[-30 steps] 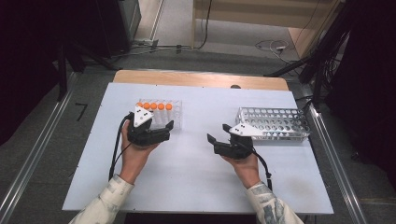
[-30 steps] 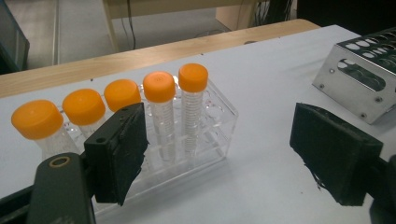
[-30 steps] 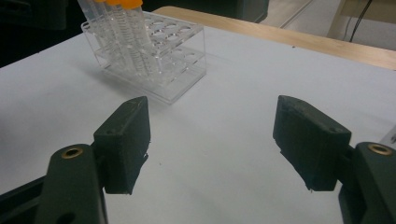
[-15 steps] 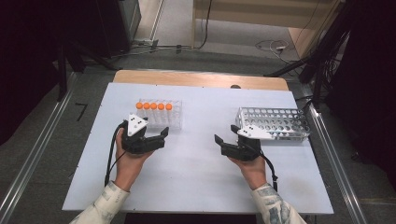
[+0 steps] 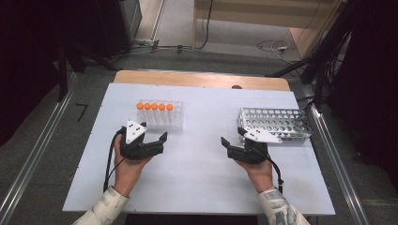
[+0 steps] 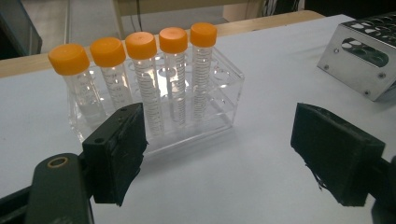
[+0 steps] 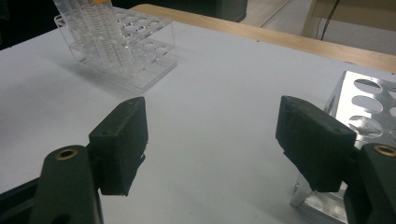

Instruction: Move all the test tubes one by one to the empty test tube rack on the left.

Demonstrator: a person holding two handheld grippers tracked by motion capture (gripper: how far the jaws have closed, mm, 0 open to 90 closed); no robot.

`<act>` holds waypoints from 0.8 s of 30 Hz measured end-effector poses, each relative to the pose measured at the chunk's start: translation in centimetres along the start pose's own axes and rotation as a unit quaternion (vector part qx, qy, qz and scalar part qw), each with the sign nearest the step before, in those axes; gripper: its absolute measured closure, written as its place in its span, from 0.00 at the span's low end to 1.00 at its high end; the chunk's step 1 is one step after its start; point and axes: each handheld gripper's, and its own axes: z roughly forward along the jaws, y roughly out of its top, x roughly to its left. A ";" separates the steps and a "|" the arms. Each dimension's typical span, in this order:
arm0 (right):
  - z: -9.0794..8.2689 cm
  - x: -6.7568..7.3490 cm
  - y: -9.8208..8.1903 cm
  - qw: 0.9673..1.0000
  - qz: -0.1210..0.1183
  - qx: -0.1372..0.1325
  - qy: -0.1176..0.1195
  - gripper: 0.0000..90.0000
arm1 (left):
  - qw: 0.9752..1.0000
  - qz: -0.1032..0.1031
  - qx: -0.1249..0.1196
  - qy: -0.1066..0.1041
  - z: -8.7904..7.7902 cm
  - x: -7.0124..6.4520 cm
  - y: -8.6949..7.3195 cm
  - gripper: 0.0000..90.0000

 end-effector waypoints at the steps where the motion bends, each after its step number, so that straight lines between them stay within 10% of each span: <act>1: -0.1 -0.1 0.0 1.000 0.002 0.000 -0.001 0.26 | 1.000 0.000 0.000 0.001 -0.1 0.1 0.0 0.21; 24: -3.4 -2.7 -1.6 0.999 0.011 0.000 -0.036 0.26 | 0.999 -0.028 -0.008 0.032 -2.5 2.7 -1.5 0.20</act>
